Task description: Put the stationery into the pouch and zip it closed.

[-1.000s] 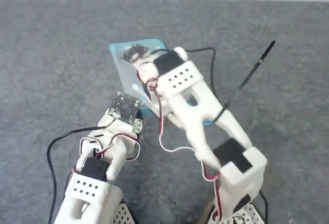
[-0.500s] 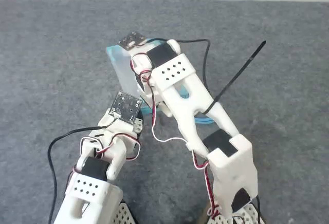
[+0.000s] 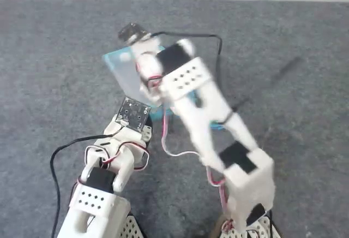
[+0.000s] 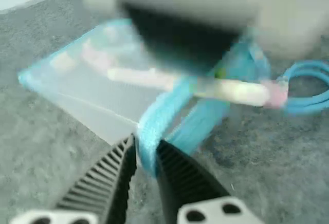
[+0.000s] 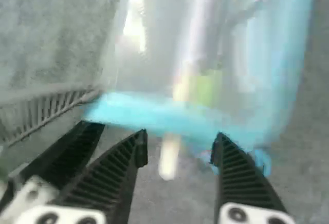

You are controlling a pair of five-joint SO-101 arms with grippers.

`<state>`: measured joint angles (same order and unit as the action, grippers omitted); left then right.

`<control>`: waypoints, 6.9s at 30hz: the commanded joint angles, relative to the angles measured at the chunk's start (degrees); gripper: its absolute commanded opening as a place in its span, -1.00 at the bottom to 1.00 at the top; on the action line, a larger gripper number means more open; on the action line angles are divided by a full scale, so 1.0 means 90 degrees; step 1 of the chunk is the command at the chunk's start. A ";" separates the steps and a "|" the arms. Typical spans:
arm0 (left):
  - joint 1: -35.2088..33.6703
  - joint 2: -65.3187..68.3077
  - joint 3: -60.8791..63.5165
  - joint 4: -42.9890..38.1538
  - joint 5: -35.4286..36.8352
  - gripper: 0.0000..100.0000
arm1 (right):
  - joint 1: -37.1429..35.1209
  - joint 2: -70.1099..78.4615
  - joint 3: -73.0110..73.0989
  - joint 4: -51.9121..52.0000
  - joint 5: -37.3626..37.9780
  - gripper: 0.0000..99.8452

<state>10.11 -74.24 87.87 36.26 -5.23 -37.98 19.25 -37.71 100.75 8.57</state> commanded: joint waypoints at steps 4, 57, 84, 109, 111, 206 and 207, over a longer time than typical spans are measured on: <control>-0.0117 -0.0107 -0.0142 0.0000 -0.0059 -0.98 | 0.0708 -0.2271 0.0498 0.0220 0.0410 -0.67; -0.0068 -0.0107 -0.0112 -0.0010 -0.0049 -0.98 | 0.1031 -0.3228 0.8899 -0.6168 0.1182 -0.27; -0.0088 -0.0107 -0.0112 -0.0010 -0.0049 -0.98 | 0.1480 -0.3267 0.6838 -0.4674 0.0361 -0.99; -0.0078 -0.0107 -0.0103 0.0010 -0.0029 -0.98 | 0.2486 -0.3179 0.7707 -0.4879 0.1582 -0.60; -0.0068 -0.0107 -0.0103 0.0010 -0.0029 -0.98 | 0.2632 -0.3179 0.7707 -0.4967 0.1319 -0.60; -0.0821 -0.0107 -0.0054 -0.0498 0.0020 -0.98 | 0.0698 -0.6784 0.7453 -0.3951 0.0400 -0.99; -0.0830 -0.0107 -0.0054 -0.0498 0.0147 -0.98 | 0.0855 -0.6676 0.7736 -0.4166 0.0420 -0.99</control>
<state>4.04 -74.77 87.96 33.36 -5.23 -31.21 -36.92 28.40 67.78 10.07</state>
